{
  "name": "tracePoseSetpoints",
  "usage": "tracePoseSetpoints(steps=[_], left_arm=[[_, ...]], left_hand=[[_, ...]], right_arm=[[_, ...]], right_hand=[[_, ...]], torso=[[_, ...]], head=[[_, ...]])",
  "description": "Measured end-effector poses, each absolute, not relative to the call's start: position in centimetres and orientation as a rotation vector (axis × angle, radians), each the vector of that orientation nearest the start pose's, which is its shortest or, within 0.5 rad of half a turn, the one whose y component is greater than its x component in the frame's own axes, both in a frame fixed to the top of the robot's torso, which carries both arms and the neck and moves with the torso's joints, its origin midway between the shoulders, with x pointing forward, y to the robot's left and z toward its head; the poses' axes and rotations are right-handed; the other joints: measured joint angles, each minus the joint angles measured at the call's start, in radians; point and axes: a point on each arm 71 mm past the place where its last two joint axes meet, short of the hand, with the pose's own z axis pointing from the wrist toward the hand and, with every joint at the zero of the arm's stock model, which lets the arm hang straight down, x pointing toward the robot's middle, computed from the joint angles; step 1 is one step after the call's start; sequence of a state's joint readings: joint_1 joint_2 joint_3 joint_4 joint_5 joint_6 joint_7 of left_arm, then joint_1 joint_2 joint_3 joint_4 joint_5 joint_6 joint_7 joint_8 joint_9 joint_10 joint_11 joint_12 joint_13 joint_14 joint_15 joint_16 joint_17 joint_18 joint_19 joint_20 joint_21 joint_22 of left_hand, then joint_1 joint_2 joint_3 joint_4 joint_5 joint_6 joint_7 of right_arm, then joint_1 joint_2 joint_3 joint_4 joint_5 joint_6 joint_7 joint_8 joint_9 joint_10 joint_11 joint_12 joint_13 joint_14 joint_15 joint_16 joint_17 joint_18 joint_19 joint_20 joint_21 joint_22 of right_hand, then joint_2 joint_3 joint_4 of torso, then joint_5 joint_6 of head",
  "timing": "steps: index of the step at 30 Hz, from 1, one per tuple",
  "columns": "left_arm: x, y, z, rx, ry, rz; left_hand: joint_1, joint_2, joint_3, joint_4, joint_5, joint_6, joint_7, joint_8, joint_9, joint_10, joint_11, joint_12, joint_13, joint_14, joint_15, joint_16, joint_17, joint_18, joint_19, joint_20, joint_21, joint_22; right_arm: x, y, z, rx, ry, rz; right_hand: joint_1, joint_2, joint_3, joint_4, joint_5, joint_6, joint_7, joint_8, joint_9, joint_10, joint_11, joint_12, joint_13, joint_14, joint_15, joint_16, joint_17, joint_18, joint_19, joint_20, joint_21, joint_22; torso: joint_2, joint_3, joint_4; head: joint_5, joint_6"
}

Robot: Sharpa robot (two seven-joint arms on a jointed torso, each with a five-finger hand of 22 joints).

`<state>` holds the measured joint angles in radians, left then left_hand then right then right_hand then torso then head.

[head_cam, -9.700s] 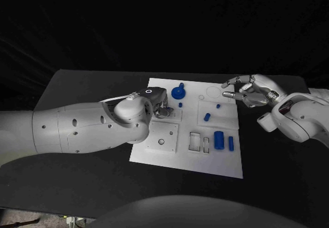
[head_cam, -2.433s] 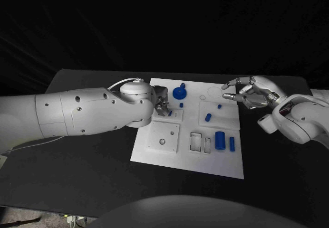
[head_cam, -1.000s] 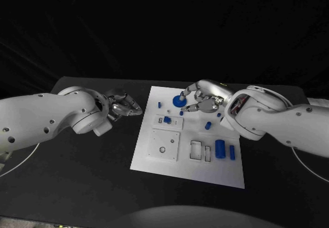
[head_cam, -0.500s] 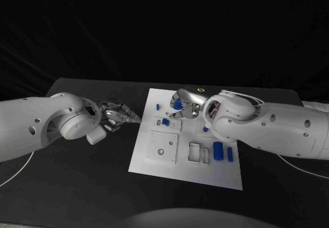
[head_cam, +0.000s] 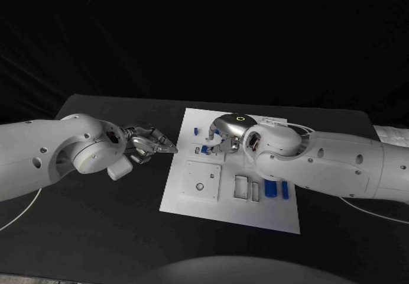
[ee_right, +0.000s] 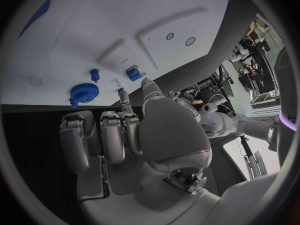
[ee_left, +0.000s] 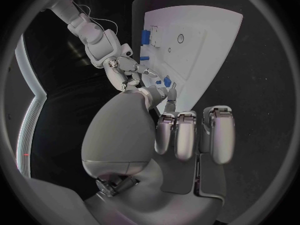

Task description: Assemble the parts on the task board

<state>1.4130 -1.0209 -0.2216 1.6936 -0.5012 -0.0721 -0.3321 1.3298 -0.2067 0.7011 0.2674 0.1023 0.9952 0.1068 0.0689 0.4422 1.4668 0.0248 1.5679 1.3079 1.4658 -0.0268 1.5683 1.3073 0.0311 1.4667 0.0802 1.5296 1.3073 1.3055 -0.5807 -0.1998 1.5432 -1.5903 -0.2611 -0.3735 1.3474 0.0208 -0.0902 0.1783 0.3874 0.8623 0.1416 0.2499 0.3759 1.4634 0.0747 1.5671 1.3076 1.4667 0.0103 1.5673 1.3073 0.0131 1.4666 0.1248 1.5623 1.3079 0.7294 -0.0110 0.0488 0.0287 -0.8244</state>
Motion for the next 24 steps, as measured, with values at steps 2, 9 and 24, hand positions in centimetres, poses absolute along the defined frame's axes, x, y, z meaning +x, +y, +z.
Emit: tracePoseSetpoints(steps=[2, 9, 24], left_arm=[[45.0, 24.7, -17.8, -0.719, 2.220, -0.858], [45.0, 24.6, -17.8, -0.703, 2.223, -0.848], [45.1, 24.4, -17.9, -0.667, 2.228, -0.825]], left_hand=[[-0.002, 0.002, 0.000, 0.000, 0.000, 0.000, 0.000, 0.000, -0.001, 0.000, 0.000, 0.000, 0.000, 0.000, 0.000, 0.000, 0.000, 0.000, 0.000, 0.000, -0.001, 0.000], [-0.003, 0.003, 0.008, -0.004, 0.000, 0.004, 0.004, 0.000, -0.007, 0.000, 0.000, 0.000, 0.000, 0.000, 0.000, 0.000, 0.000, 0.000, 0.000, 0.000, -0.006, 0.000], [-0.003, 0.003, 0.012, -0.007, 0.000, 0.004, 0.004, 0.000, -0.013, 0.000, 0.000, 0.000, 0.000, 0.000, 0.000, 0.000, 0.001, 0.000, 0.000, 0.000, -0.012, 0.000]], right_arm=[[46.5, -7.4, -19.2, -0.396, 1.715, 0.549], [46.7, -7.0, -19.9, -0.400, 1.724, 0.539], [46.8, -6.4, -20.9, -0.400, 1.722, 0.565]], right_hand=[[0.000, 0.000, 0.000, 0.000, 0.000, 0.000, 0.000, 0.000, 0.000, 0.000, 0.000, 0.000, 0.000, 0.000, 0.000, 0.000, 0.000, 0.000, 0.000, 0.000, 0.000, 0.000], [-0.002, -0.002, 0.018, -0.003, 0.018, -0.005, 0.005, -0.018, 0.002, 0.000, 0.000, 0.000, 0.000, 0.000, 0.000, 0.000, 0.001, 0.000, 0.000, 0.000, -0.005, 0.000], [-0.008, -0.008, 0.070, -0.018, 0.082, -0.023, 0.009, -0.053, 0.007, 0.000, 0.000, 0.000, 0.000, 0.000, 0.000, 0.000, 0.001, 0.000, 0.000, 0.000, -0.008, 0.000]], torso=[[0.000, 0.0001, -0.0004], [0.000, -0.0006, -0.0010], [-0.001, -0.0019, 0.0002]], head=[[0.000, 0.000], [-0.002, 0.001], [-0.003, -0.001]])
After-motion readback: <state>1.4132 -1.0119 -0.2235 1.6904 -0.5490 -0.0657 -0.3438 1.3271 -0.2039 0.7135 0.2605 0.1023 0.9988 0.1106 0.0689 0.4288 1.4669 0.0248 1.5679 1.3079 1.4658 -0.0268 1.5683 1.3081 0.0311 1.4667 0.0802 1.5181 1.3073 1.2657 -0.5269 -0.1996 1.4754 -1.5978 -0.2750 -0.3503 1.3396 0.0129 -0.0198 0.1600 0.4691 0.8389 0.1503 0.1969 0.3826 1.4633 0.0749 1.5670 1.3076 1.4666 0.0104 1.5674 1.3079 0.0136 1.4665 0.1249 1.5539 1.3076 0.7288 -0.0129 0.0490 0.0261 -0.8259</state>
